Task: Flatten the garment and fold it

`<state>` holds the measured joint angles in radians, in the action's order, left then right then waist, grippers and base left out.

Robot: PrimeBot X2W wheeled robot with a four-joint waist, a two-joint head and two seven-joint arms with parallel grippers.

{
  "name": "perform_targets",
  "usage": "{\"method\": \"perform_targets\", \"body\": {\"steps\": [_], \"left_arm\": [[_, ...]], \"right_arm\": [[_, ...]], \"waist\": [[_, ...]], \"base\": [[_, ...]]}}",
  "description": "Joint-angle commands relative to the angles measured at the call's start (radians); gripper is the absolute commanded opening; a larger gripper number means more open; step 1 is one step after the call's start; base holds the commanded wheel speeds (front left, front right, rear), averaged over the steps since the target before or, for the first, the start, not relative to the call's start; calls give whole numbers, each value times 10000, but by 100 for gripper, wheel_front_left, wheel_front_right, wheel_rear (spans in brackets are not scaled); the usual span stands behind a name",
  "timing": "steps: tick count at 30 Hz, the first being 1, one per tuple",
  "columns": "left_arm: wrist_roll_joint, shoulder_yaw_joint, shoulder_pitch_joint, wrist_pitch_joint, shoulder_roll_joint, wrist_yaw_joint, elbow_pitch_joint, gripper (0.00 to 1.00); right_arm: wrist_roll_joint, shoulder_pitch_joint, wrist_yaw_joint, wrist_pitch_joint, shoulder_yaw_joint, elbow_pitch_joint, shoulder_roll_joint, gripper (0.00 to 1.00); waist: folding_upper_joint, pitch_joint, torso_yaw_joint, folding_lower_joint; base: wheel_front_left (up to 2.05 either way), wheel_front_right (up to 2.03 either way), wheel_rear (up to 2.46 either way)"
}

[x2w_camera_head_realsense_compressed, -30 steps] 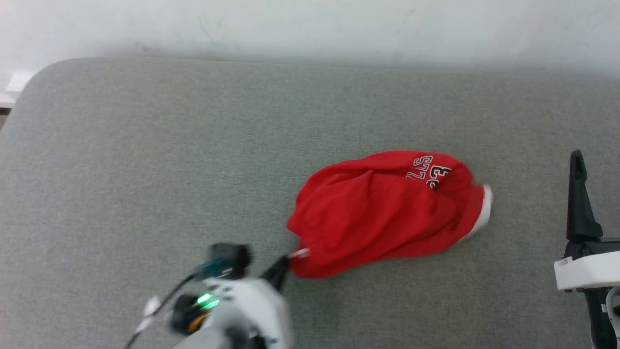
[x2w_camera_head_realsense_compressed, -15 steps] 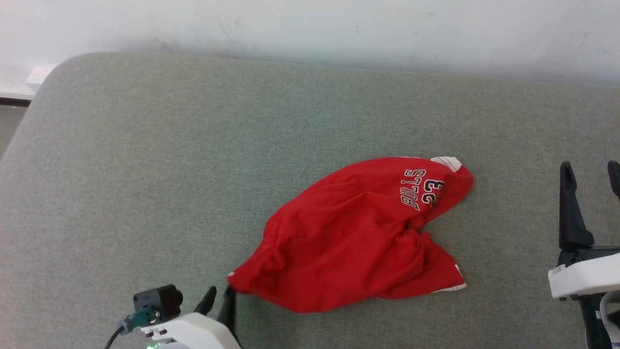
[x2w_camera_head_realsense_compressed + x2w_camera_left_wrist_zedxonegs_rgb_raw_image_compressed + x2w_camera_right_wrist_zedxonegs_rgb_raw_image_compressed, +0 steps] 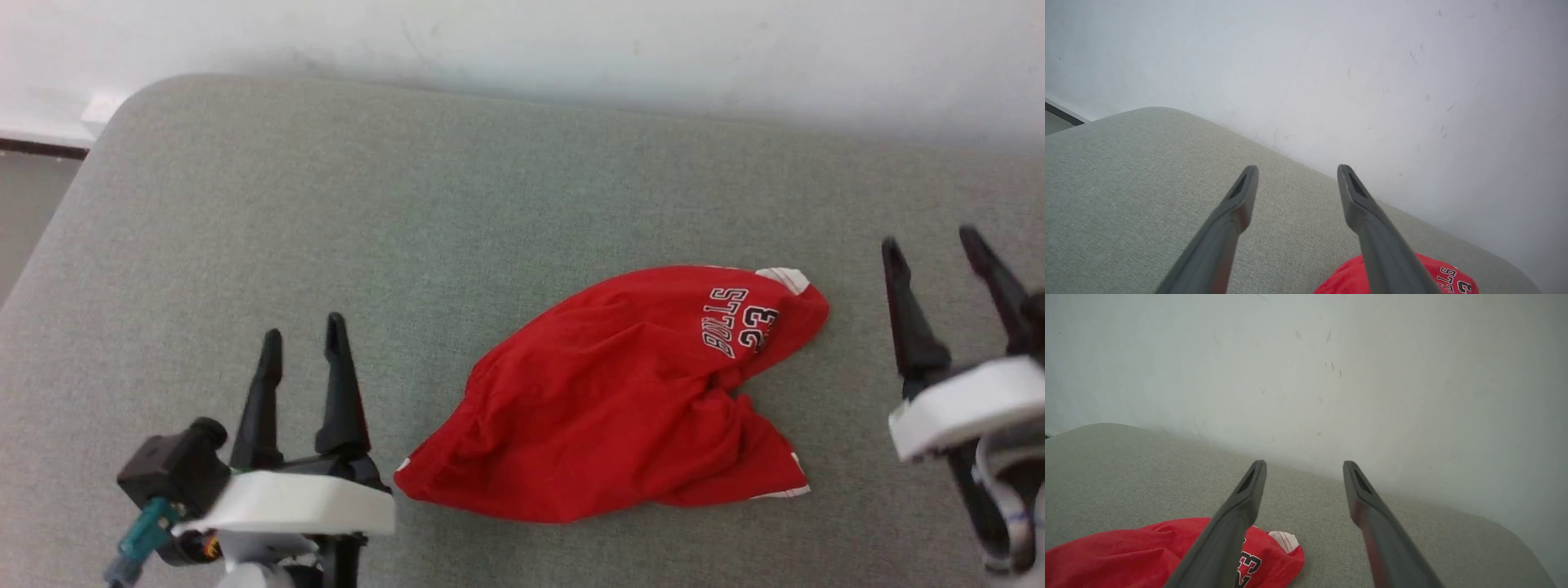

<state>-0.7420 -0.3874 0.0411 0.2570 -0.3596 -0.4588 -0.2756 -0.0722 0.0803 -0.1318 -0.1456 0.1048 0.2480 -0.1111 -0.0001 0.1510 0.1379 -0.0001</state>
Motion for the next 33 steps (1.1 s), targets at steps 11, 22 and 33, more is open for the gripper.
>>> {"method": "perform_targets", "body": {"steps": [11,22,33], "left_arm": [[1593,-3,-22,46,1759,1300,693,100],[2093,271,78,47,2505,2054,1338,100],[2255,544,28,47,2702,2483,1881,100]], "right_arm": [[-734,3006,11,-3596,-717,-3517,-2330,100],[-1640,2645,11,-4840,-1618,-4894,-2810,87],[-1624,2961,11,-4055,-1191,-4710,-2783,0]], "waist": [[1,1266,1007,1],[1,1599,1564,1],[1,894,1208,1]], "base": [[0,0,0],[0,0,0],[0,0,0]]}}
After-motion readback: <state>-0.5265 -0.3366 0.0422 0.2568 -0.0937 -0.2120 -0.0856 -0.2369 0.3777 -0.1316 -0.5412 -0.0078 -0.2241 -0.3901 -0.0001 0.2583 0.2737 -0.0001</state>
